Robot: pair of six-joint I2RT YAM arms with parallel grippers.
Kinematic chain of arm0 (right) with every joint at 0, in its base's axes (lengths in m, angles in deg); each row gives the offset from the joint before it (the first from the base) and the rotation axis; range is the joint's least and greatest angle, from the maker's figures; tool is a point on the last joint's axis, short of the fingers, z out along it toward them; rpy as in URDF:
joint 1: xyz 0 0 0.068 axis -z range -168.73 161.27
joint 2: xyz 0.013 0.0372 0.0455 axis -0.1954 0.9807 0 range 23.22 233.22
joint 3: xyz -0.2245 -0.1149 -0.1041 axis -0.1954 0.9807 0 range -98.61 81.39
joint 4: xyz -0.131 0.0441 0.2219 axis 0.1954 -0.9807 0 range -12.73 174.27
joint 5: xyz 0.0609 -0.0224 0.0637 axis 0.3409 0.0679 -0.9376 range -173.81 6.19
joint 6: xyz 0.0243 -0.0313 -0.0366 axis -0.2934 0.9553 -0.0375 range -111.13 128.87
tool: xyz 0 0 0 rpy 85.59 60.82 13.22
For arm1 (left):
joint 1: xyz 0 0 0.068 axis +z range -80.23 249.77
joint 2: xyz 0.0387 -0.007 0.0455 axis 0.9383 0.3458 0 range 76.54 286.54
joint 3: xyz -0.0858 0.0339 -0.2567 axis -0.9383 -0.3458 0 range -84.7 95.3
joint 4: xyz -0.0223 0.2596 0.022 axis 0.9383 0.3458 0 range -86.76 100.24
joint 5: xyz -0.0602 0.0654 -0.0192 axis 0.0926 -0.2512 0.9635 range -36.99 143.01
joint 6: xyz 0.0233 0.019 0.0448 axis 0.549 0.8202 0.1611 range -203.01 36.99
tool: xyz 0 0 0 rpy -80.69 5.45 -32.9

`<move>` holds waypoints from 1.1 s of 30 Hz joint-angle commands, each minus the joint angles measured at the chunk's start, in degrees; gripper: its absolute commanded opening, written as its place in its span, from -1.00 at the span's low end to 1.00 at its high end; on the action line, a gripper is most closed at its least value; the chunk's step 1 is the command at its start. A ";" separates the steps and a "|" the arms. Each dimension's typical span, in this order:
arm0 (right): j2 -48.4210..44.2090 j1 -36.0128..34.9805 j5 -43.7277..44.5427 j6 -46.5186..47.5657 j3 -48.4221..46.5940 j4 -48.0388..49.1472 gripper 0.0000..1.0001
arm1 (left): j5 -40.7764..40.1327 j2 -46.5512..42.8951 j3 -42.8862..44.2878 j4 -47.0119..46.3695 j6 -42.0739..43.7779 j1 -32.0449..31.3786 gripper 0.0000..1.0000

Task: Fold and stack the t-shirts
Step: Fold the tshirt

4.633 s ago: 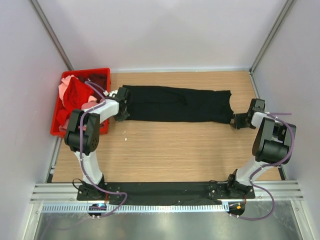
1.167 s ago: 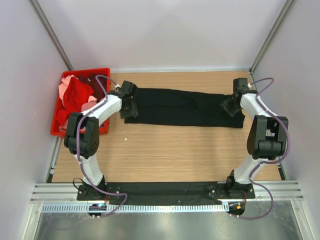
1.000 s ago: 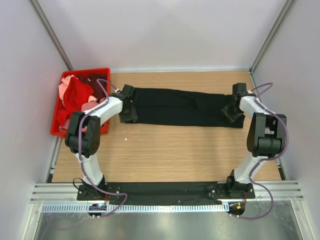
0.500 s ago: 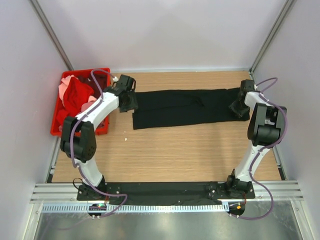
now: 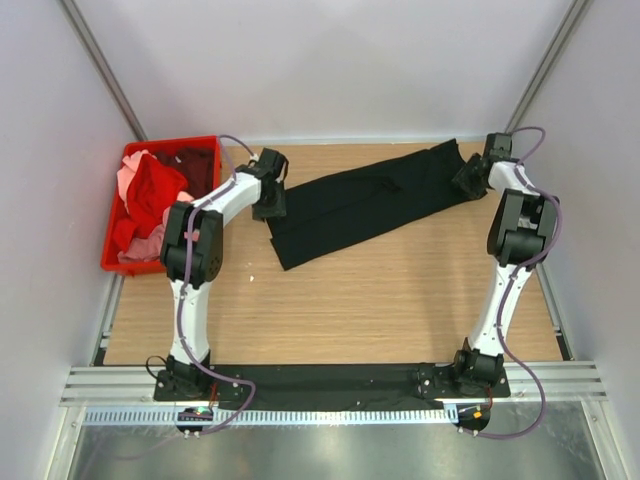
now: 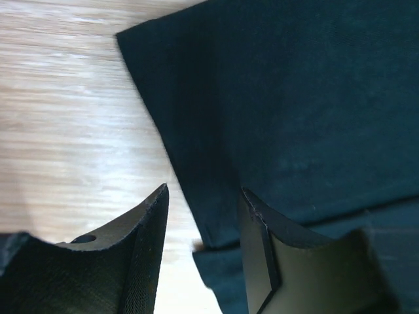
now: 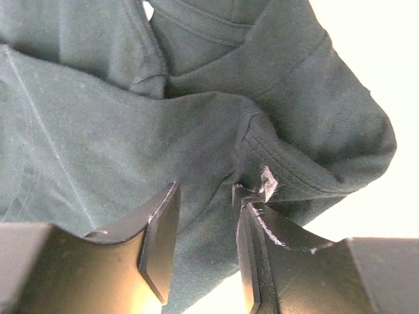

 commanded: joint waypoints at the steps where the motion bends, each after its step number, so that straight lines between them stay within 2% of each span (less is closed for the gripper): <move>1: 1.61 -1.63 -3.83 2.79 -1.98 -2.82 -0.08 | 1.70 0.73 0.68 -2.49 1.97 -0.20 -0.06; 4: -4.44 -1.99 -3.04 2.27 1.42 -2.83 0.12 | 3.30 1.43 -1.60 -4.35 0.57 -0.20 -0.08; 10: -18.75 -2.16 -0.57 -1.51 10.65 -6.08 0.17 | -2.05 2.23 -3.18 1.70 -5.50 -0.12 -0.14; 21: -38.45 -2.43 -1.89 -2.22 24.02 -8.98 0.23 | -3.20 -8.49 -21.63 -0.84 -12.00 -2.13 -0.19; 24: -42.15 -2.51 -2.59 -2.13 27.37 -8.54 0.24 | -2.59 -11.48 -23.93 -0.92 -14.02 -3.63 -0.25; 28: -44.09 -2.60 -2.16 -1.51 30.96 -9.42 0.24 | 0.58 -16.66 -28.14 -1.45 -16.67 -4.60 -0.22; 31: -44.54 -2.60 -1.63 -1.77 33.86 -9.07 0.23 | 0.23 -20.71 -26.32 -0.32 -15.53 -4.86 -0.13; 33: -44.63 -2.52 -0.67 -2.82 35.54 -6.97 0.24 | 0.14 -21.07 -21.67 0.74 -13.95 -4.95 -0.07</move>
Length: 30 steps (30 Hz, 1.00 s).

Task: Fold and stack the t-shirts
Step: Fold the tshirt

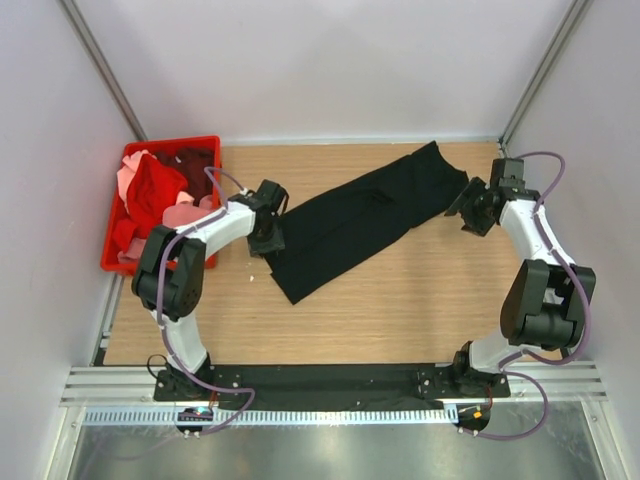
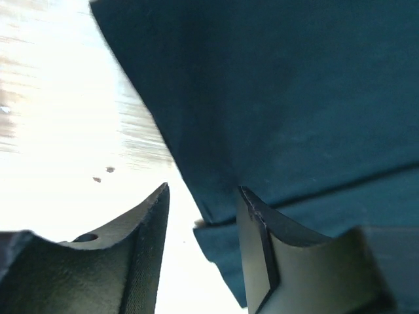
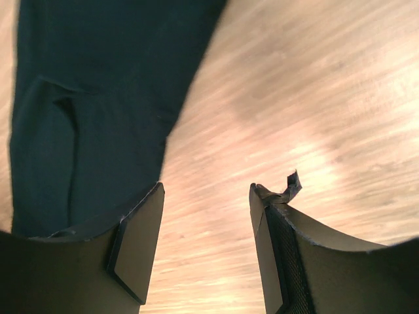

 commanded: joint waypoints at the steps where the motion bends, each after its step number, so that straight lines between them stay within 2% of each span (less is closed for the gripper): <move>1: -1.98 -0.24 1.37 -1.23 2.67 3.85 0.24 | 1.34 -3.21 6.34 2.71 2.96 0.01 -0.05; 6: 5.74 1.08 1.11 -4.57 0.92 8.43 0.18 | 0.91 2.93 15.22 5.26 9.22 0.01 -0.06; 11: 12.69 4.50 2.26 -6.24 -0.66 15.20 0.07 | -0.15 9.79 16.64 4.48 11.69 0.45 -0.09; 14: 17.34 7.83 -1.68 -7.65 -0.49 21.69 -0.06 | -1.64 12.86 16.56 4.91 10.82 1.24 -0.11; 20: 24.20 9.87 -5.56 -8.44 -2.33 32.33 -0.04 | -2.96 14.28 13.22 5.09 7.56 2.91 -0.10; 27: 33.78 10.13 -6.36 -8.88 -10.58 34.37 -0.06 | -4.02 13.84 9.70 5.44 4.75 2.82 -0.10; 30: 38.35 10.13 -7.76 -9.76 -16.63 36.21 -0.20 | -3.14 12.70 7.43 4.39 2.91 2.82 -0.10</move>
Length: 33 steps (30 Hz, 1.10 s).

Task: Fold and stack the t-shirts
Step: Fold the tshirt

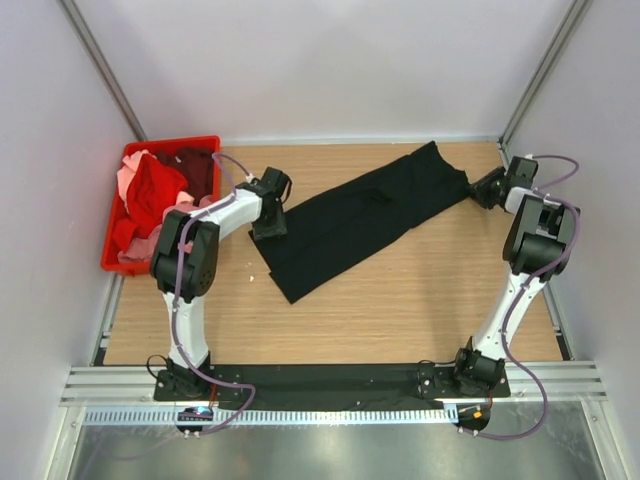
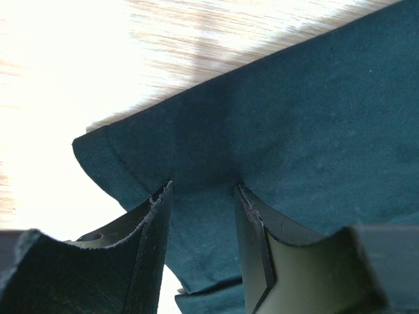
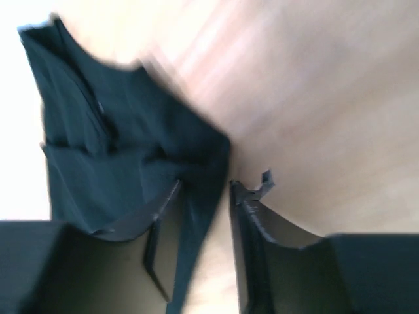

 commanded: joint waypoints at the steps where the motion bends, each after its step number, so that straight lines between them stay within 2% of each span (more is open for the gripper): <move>1: 5.09 0.03 -0.86 -0.93 -6.33 3.51 -0.27 | -0.93 0.77 -6.00 4.39 -3.43 0.88 -0.10; 2: 6.23 -0.05 -0.95 -1.11 -7.74 3.43 -0.53 | -0.58 0.24 -7.23 3.77 -4.05 0.97 -0.10; 5: 10.27 -0.06 -1.82 -1.46 -13.10 3.52 -0.88 | 0.48 -1.79 -10.75 1.57 -5.90 0.88 -0.10; 7: 13.09 -0.06 -2.97 -1.98 -16.53 5.18 -0.98 | 0.74 -2.66 -12.42 1.13 -6.95 0.88 -0.10; 12: 20.20 -0.58 -6.13 -3.04 -27.76 5.19 -0.98 | 4.69 -8.81 -15.50 -1.15 -10.65 0.27 -0.08; 15: 23.55 -0.85 -7.27 -3.57 -32.87 3.62 -0.81 | 6.80 -11.28 -14.63 -0.89 -10.04 -0.79 -0.05; 16: 24.60 -0.85 -7.36 -3.40 -34.37 2.13 -0.57 | 6.89 -11.54 -13.14 -0.45 -9.34 -0.79 -0.03; 18: 24.35 -0.85 -7.37 -2.78 -36.66 -2.43 -0.38 | 3.48 -11.81 -11.12 1.39 -6.02 -0.88 0.02; 19: 22.00 -0.85 -7.19 -2.87 -35.80 -2.80 -0.23 | 2.25 -11.46 -10.15 1.92 -4.69 -0.62 0.06; 22: 16.81 -0.85 -5.27 -2.96 -29.92 -4.56 0.02 | 1.80 -9.35 -5.93 3.68 0.59 1.05 0.07; 27: 4.33 -1.63 -3.68 -2.87 -19.92 -14.29 0.12 | 8.02 -7.77 -1.28 4.20 6.39 3.51 0.11; 30: -3.83 -5.14 -0.08 -0.76 -13.32 -21.84 0.12 | 10.40 -6.89 2.76 6.84 10.69 3.52 0.14; 33: -12.26 -10.24 2.74 -0.40 -4.64 -25.21 0.11 | 10.06 -4.52 6.63 11.23 14.83 3.69 0.13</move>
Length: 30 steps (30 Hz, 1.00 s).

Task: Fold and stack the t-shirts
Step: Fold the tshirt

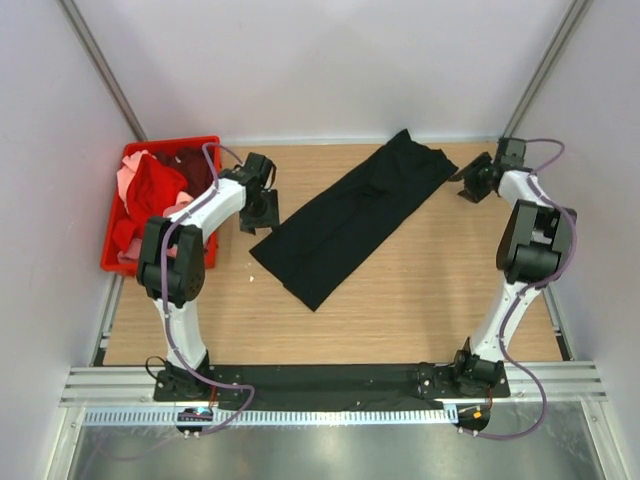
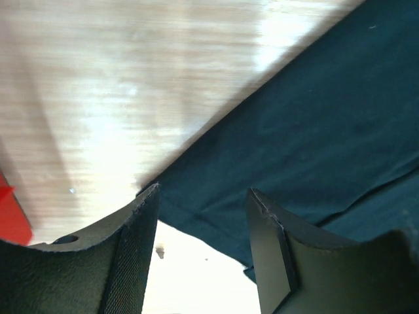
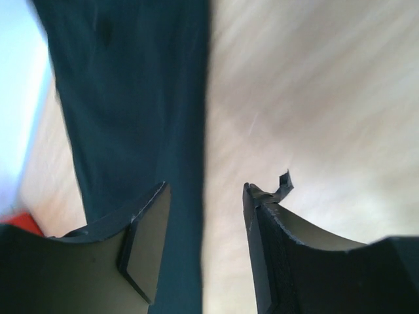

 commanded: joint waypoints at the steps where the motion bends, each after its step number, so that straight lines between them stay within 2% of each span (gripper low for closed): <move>1: -12.10 -6.73 3.77 1.23 8.38 -7.69 0.09 | 1.02 1.91 4.74 5.23 7.47 -0.05 0.13; 6: -23.71 -15.87 7.10 -3.34 23.76 -5.24 -0.04 | -0.22 3.93 4.75 5.06 10.90 0.22 0.10; 9: -25.56 -22.01 7.55 -3.43 26.50 -4.10 -0.09 | -1.37 5.95 4.84 5.49 11.78 0.39 0.08; 12: -25.39 -24.05 7.20 -3.51 28.79 -2.69 -0.14 | -1.63 6.84 3.61 5.41 11.96 0.48 0.04; 14: -26.26 -24.23 7.03 -3.69 30.98 -1.11 -0.14 | -1.72 7.19 2.47 5.67 11.52 0.48 -0.03; 17: -26.88 -24.23 8.25 -2.03 32.05 -1.27 -0.17 | -0.76 6.14 0.63 6.37 10.47 0.40 -0.38; 18: -26.88 -24.05 9.56 -1.24 31.87 -1.71 -0.17 | -0.32 5.44 -0.08 6.55 9.59 0.48 -0.58; 20: -26.53 -24.05 11.14 -0.01 31.52 -3.03 -0.17 | 0.47 4.21 -2.27 6.72 8.54 0.39 -0.80; 23: -25.75 -22.30 11.77 3.24 31.00 -2.60 -0.19 | 3.63 1.48 -5.26 6.90 7.22 0.13 -0.99; 28: -22.58 -11.51 9.58 5.54 26.79 -4.26 -0.17 | 6.28 -3.09 -13.61 7.08 4.50 -3.73 -1.00; 30: -20.91 -10.17 5.89 6.15 25.55 -2.52 -0.14 | 7.93 -5.19 -17.21 6.73 3.61 -4.35 -0.99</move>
